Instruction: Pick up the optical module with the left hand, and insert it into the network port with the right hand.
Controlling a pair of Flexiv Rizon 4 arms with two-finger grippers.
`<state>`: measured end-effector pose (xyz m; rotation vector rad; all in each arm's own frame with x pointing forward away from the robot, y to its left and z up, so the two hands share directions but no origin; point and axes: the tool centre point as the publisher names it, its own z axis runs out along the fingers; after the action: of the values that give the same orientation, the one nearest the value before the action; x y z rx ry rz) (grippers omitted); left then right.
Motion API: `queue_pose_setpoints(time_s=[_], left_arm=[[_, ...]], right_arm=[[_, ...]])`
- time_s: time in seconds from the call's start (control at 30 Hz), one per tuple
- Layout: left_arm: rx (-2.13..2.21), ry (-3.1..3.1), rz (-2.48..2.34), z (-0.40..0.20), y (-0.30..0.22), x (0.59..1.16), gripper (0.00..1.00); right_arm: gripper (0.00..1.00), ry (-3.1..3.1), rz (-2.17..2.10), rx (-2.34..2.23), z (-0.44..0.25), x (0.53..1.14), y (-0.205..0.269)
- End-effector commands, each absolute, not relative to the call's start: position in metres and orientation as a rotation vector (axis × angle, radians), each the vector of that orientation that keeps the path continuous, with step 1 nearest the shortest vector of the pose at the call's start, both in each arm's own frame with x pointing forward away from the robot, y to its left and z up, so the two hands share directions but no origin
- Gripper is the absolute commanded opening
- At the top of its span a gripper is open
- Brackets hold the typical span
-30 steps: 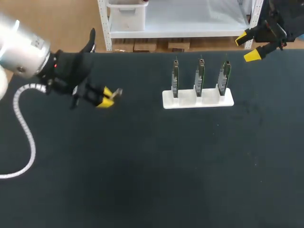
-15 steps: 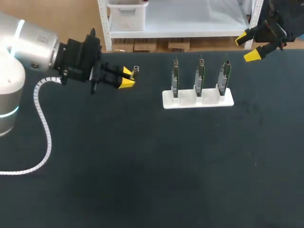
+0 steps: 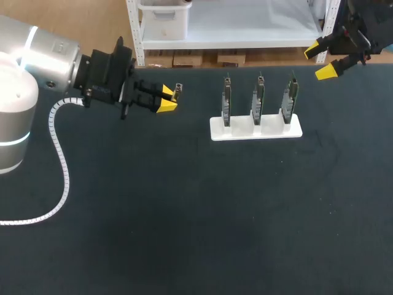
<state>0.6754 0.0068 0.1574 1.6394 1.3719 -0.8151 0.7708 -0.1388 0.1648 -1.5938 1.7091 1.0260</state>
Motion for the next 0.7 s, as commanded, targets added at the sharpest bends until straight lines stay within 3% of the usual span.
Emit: queue_pose_setpoints(time_s=[0.03, 0.7], left_arm=[[1.634, 1.341, -0.817, 0.16, 0.001, 0.679, 0.0], [1.634, 0.967, -0.951, 0.215, -0.105, 0.766, 0.0]], right_arm=[[1.0, 1.709, 1.02, -1.591, 0.165, 0.768, -0.139], [1.0, 1.709, 1.02, -1.591, 0.165, 0.768, -0.139]])
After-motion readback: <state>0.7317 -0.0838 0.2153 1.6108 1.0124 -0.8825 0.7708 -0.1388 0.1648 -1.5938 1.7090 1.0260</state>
